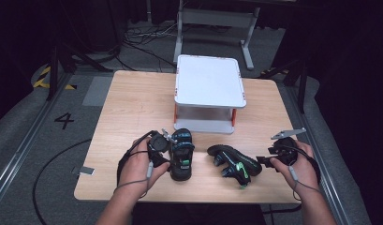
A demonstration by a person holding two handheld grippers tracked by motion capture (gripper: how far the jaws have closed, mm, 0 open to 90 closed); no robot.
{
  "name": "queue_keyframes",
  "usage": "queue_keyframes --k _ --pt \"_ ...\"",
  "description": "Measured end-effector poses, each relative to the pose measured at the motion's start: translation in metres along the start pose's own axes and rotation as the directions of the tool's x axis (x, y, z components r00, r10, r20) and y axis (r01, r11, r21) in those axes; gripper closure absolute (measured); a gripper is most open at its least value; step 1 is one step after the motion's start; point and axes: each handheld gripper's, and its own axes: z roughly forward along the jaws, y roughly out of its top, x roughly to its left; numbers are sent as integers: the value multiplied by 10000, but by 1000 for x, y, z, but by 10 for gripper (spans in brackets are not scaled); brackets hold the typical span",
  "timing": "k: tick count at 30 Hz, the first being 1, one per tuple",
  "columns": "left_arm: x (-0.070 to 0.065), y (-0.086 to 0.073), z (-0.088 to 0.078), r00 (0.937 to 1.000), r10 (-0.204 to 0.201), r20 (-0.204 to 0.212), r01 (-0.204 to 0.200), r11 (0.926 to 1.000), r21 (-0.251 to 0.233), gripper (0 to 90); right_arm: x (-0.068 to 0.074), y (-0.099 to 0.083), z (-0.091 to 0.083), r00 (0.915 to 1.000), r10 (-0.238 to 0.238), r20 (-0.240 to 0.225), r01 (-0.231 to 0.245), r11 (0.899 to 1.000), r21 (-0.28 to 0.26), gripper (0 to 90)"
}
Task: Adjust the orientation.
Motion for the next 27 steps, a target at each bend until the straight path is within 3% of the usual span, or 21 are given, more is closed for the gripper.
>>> queue_keyframes --k 3,5,12,16,19,27 --pt "13 -8 0 9990 -259 -365 280 9978 597 366 7 3 0 9996 -284 -91 284 9996 12 359" --pt "21 -12 0 9972 -352 -653 398 9966 718 359 11 4 -1 9989 -443 -129 443 9990 51 359" --pt "45 -31 11 9921 -904 -870 1026 9836 1483 303 25 8 -4 9921 -1179 -421 1184 9929 98 352" --pt "63 -43 20 9854 -1394 -976 1533 9762 1533 281 39 14 -3 9748 -1614 -1537 1567 9867 -422 317" --pt "70 -49 22 9794 -1663 -1141 1827 9713 1524 285 50 17 1 9682 -2113 -1338 2104 9774 -211 314" --pt "70 -49 24 9832 -1590 -897 1706 9752 1412 294 70 31 5 9502 -2947 -1016 2980 9544 184 339"
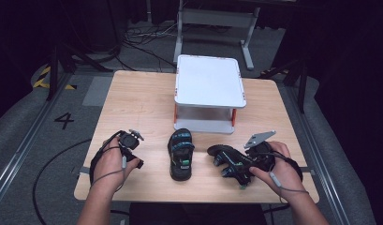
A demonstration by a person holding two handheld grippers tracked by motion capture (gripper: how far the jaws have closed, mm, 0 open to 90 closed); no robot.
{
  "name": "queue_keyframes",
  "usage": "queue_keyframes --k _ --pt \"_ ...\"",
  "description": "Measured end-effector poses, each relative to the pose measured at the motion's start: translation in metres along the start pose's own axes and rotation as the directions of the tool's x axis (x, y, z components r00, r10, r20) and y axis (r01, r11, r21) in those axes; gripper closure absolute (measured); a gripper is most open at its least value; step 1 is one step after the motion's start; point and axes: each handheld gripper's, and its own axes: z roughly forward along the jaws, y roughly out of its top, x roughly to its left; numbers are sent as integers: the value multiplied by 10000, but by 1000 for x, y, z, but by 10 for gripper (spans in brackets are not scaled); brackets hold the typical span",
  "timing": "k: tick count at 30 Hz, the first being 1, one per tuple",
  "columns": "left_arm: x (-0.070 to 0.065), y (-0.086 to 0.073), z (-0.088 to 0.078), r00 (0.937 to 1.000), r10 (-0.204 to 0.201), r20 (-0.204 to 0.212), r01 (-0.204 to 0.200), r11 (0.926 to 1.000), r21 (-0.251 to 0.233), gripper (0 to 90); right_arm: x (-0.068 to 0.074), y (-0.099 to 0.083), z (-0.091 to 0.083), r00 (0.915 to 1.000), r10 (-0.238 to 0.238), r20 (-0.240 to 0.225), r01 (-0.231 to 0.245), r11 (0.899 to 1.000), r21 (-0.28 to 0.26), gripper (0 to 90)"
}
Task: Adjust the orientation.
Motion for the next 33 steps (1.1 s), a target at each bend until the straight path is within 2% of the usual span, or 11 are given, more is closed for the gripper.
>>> queue_keyframes --k 3,6,9,10,12,15,17,21,25,28,33 --pt "-1 2 -1 10000 -4 9 4 10000 -80 301 9 10 6 9993 -248 -287 253 9995 191 406" --pt "-3 2 -2 10000 72 49 -71 9999 -137 306 17 16 11 9959 -698 -570 723 9964 444 457" --pt "-4 2 -4 9999 94 71 -92 9997 -211 308 27 18 13 9864 -1289 -1024 1360 9885 661 521" --pt "-4 2 -4 9999 88 56 -86 9997 -242 308 29 18 14 9852 -1307 -1113 1395 9874 749 544" --pt "-5 3 -4 9999 112 54 -110 9996 -241 310 35 17 18 9809 -1602 -1100 1721 9790 1096 563" --pt "-7 3 -4 9998 184 84 -182 9994 -299 310 37 16 20 9785 -1977 -590 2041 9694 1364 568" --pt "-8 4 -5 9997 189 147 -184 9994 -298 311 39 13 19 9796 -1923 -587 1987 9706 1360 558" --pt "-8 4 -4 9996 240 119 -236 9992 -333 310 42 1 12 9832 -1473 -1077 1618 9766 1415 575" --pt "-10 6 -3 9995 289 149 -284 9991 -318 310 48 -7 16 9820 -1486 -1169 1670 9717 1670 574" --pt "-12 7 -3 9993 312 189 -306 9990 -317 311 52 -10 28 9879 -1286 -871 1425 9738 1774 535" --pt "-12 7 -4 9992 332 239 -325 9990 -311 310 59 -14 44 9945 -962 -422 1025 9766 1893 532"
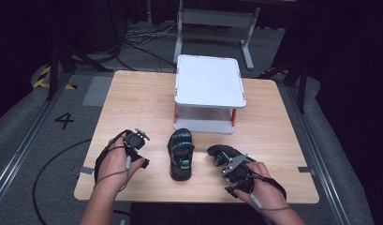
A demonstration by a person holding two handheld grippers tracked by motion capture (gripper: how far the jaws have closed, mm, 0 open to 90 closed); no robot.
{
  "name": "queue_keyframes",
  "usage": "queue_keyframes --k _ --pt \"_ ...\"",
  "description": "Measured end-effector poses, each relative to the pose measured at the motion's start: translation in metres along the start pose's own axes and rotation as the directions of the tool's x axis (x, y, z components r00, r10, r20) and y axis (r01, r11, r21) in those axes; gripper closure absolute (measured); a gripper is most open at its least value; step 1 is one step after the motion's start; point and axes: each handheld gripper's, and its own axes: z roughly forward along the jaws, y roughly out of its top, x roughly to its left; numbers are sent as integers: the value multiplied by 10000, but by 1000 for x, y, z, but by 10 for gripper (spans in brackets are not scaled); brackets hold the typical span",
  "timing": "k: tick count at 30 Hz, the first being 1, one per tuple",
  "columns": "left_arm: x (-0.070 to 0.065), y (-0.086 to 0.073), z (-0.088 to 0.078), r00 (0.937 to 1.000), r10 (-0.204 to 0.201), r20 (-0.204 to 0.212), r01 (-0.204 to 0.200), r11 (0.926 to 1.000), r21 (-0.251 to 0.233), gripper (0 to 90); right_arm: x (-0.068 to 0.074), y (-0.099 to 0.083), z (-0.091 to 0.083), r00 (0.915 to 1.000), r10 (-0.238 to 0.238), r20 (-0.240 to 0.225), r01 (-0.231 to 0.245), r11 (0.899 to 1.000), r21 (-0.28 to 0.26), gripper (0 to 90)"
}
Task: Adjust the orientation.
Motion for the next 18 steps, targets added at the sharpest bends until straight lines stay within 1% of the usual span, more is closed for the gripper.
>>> queue_keyframes --k 2,4,6,7,10,12,14,16,17,18 --pt "0 0 0 10000 12 19 -12 10000 6 310 2 0 7 9988 195 456 -199 9998 80 543" --pt "1 0 0 10000 38 37 -38 10000 -16 309 1 0 10 9974 465 542 -462 9989 -55 561" --pt "2 -1 0 10000 35 20 -35 10000 -31 309 0 1 12 9965 502 670 -496 9987 -108 578" --pt "2 -1 0 10000 -23 13 23 10000 -65 309 0 2 11 9956 517 780 -508 9986 -139 581" --pt "3 -2 -1 10000 -73 15 73 9999 -69 310 -7 2 2 9922 611 1091 -548 9967 -598 580" --pt "3 -2 -1 10000 -57 -20 57 9999 -89 310 -13 2 -7 9904 792 1133 -698 9940 -845 568" --pt "3 -2 -1 10000 -91 -14 91 9999 -85 309 -21 3 -12 9898 838 1152 -731 9929 -941 538" --pt "2 -1 -1 10000 -63 -22 63 9999 -86 309 -31 6 -12 9925 810 921 -718 9925 -987 538" --pt "1 -1 -1 10000 -75 -42 74 9999 -119 309 -36 8 -10 9928 863 830 -781 9922 -977 561" --pt "0 -1 -2 10000 -15 -39 15 9999 -102 308 -40 10 -7 9925 847 877 -775 9936 -827 594"
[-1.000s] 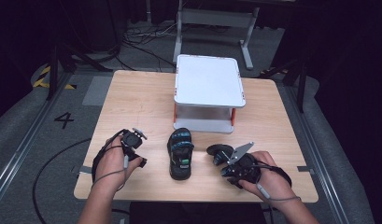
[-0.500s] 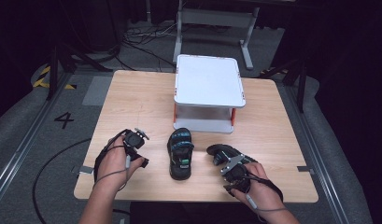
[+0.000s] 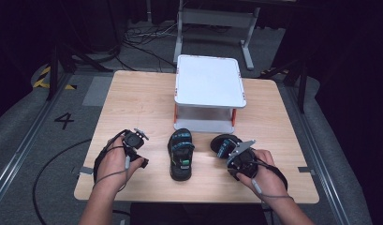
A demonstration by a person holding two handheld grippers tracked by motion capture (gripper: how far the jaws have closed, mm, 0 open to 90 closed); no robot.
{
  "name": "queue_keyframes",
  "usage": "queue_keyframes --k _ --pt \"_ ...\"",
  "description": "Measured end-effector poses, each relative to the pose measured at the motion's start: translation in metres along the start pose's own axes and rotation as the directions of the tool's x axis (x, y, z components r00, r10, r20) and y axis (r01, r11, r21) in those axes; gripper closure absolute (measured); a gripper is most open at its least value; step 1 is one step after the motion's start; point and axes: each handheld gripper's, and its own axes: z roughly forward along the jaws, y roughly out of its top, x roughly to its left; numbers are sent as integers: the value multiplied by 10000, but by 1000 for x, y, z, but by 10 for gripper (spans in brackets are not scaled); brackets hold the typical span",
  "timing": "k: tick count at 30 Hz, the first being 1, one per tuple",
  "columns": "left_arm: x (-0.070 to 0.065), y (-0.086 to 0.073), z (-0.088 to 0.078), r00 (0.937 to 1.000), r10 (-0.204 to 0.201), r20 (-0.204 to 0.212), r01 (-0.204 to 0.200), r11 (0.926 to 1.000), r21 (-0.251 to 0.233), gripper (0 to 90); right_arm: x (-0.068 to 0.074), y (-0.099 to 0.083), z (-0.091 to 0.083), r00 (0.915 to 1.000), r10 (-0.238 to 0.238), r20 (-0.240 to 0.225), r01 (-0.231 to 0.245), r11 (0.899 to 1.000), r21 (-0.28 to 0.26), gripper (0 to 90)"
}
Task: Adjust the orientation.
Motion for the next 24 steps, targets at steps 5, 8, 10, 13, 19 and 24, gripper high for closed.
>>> queue_keyframes --k 5,8,10,13,19,24 --pt "-2 0 -1 9999 82 84 -81 9999 -113 308 -12 10 5 9994 46 348 -50 9999 130 684" --pt "0 -1 0 10000 19 79 -19 10000 -42 308 -29 11 4 9979 338 546 -342 9994 72 689" --pt "1 -2 0 10000 -7 64 8 10000 -93 309 -41 12 5 9966 508 653 -521 9985 182 688" --pt "2 -2 -1 10000 17 98 -16 10000 -91 308 -57 12 12 9963 859 100 -863 9951 486 680" --pt "4 -3 0 9999 -79 64 79 10000 -45 309 -60 10 15 9962 859 -155 -850 9950 522 667" --pt "1 -1 1 9999 -4 129 4 10000 -22 309 -61 16 5 9983 583 34 -584 9977 340 819"
